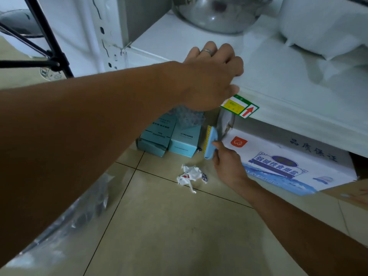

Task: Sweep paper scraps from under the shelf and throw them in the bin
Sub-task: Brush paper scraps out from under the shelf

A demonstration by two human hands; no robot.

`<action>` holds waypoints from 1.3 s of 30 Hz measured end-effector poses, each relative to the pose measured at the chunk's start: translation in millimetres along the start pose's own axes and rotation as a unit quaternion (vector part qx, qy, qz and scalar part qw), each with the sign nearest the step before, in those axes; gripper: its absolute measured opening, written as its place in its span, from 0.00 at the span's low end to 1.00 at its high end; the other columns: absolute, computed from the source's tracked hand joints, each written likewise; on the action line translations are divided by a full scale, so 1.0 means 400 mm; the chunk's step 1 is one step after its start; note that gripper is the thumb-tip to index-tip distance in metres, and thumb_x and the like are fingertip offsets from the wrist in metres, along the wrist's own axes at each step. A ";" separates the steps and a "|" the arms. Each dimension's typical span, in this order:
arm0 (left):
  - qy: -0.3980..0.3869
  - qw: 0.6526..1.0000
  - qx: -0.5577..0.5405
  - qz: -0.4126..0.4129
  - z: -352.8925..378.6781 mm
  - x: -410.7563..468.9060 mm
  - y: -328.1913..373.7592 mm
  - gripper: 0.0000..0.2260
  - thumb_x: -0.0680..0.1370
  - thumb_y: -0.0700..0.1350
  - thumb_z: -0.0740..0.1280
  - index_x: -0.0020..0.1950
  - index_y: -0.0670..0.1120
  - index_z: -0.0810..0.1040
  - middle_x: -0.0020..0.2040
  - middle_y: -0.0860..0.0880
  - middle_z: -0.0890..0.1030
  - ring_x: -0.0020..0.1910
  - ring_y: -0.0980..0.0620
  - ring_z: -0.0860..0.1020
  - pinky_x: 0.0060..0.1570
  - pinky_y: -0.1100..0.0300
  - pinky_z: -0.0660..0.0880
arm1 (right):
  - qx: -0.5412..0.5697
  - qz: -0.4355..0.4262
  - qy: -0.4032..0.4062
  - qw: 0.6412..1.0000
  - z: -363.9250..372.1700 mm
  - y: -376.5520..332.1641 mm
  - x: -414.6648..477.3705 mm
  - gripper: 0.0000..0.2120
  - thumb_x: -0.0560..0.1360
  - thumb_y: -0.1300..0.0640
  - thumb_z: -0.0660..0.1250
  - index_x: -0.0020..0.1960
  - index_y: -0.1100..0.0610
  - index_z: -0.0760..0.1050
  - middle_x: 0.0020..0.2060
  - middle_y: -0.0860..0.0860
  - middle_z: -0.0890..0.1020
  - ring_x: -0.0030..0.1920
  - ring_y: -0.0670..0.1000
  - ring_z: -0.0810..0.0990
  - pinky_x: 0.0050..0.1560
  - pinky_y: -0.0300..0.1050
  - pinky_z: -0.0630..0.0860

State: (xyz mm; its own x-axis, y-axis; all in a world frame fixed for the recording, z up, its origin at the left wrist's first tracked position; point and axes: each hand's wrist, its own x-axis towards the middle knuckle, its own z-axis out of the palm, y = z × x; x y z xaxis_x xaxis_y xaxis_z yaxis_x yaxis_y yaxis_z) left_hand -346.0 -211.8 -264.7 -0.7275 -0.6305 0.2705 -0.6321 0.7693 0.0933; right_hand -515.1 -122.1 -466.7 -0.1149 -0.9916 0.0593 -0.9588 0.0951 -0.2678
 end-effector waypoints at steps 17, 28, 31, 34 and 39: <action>0.010 1.000 0.015 -0.001 0.003 0.004 0.004 0.20 0.81 0.55 0.54 0.71 0.49 0.65 0.69 0.47 0.65 0.66 0.43 0.64 0.60 0.50 0.61 | 0.000 0.047 0.034 0.998 -0.008 -0.052 0.069 0.14 0.80 0.60 0.61 0.65 0.62 0.71 0.51 0.62 0.85 0.49 0.61 0.85 0.47 0.50 0.81; 0.019 1.000 0.018 0.009 0.013 0.010 -0.003 0.20 0.81 0.55 0.53 0.71 0.49 0.65 0.69 0.46 0.65 0.65 0.42 0.64 0.59 0.51 0.60 | 0.121 0.066 -0.049 0.989 0.013 -0.023 -0.090 0.09 0.75 0.60 0.65 0.55 0.60 0.78 0.43 0.58 0.87 0.41 0.55 0.87 0.47 0.54 0.84; 0.005 1.000 0.016 0.007 0.001 0.006 0.001 0.21 0.81 0.55 0.54 0.72 0.50 0.65 0.69 0.47 0.65 0.66 0.43 0.64 0.60 0.50 0.60 | 0.233 0.113 -0.064 0.964 0.030 -0.046 -0.101 0.12 0.78 0.58 0.65 0.60 0.58 0.75 0.49 0.56 0.86 0.39 0.50 0.87 0.44 0.49 0.85; -0.036 0.999 -0.002 0.000 -0.014 0.003 0.005 0.21 0.81 0.56 0.54 0.73 0.52 0.64 0.69 0.48 0.65 0.66 0.44 0.63 0.63 0.49 0.60 | 0.288 0.174 -0.088 0.938 0.046 -0.045 -0.124 0.10 0.78 0.58 0.64 0.59 0.59 0.76 0.47 0.56 0.86 0.36 0.52 0.87 0.42 0.51 0.85; -0.044 0.999 -0.031 -0.001 -0.029 -0.002 0.015 0.22 0.80 0.56 0.57 0.73 0.52 0.66 0.69 0.46 0.66 0.67 0.43 0.63 0.64 0.49 0.59 | 0.487 0.236 0.008 0.841 -0.073 0.032 -0.258 0.08 0.78 0.65 0.65 0.44 0.54 0.77 0.41 0.63 0.85 0.33 0.59 0.84 0.35 0.50 0.82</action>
State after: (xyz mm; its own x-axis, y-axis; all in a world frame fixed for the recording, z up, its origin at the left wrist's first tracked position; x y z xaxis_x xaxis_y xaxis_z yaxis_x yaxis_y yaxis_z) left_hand -346.0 -205.5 -253.2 -0.7492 -0.6361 0.1845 -0.6174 0.7716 0.1533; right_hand -523.1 -16.2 -448.3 -0.4343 -0.8617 -0.2625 -0.1397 0.3524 -0.9254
